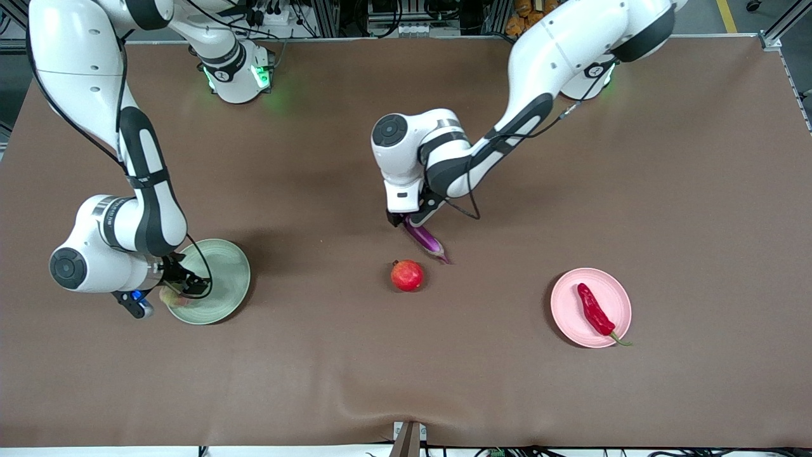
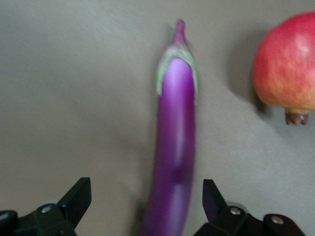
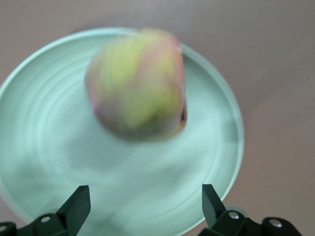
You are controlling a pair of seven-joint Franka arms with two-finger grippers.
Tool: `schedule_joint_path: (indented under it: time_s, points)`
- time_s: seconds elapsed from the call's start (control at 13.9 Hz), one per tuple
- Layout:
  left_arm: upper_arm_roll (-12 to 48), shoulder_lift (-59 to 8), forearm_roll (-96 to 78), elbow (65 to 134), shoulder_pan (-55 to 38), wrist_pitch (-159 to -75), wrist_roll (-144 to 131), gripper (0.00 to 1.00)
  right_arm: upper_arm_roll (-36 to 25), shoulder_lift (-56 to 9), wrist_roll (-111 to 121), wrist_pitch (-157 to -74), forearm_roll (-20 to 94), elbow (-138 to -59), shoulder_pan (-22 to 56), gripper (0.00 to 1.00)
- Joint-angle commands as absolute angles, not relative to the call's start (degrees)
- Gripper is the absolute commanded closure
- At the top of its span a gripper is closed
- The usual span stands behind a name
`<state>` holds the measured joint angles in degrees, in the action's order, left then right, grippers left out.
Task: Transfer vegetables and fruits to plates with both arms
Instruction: 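Grasp the purple eggplant with the left gripper while the right gripper releases the peach, then carry the eggplant to the pink plate while the right gripper reaches the apple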
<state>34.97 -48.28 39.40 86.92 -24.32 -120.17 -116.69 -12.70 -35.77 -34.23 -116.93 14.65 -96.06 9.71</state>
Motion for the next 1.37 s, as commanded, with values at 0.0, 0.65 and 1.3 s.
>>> schedule_joint_path:
  time_s: [0.0, 0.65, 1.3]
  points:
    - [33.2, -50.1, 38.7, 83.8, -25.7, -124.3, -117.6, 0.00, -12.7, -34.1, -41.6, -114.1, 19.6, -93.7, 14.3, 0.00]
    - [31.1, -51.2, 40.6, 84.6, -25.3, -127.3, -113.8, 1.00, -12.7, -26.4, -60.4, -113.6, 23.8, -86.1, 28.9, 0.00]
    - [31.6, -37.1, 39.6, 87.2, -14.0, -107.0, -80.5, 1.00, -12.7, -30.8, -64.1, -115.7, 23.7, -85.7, 33.8, 0.00]
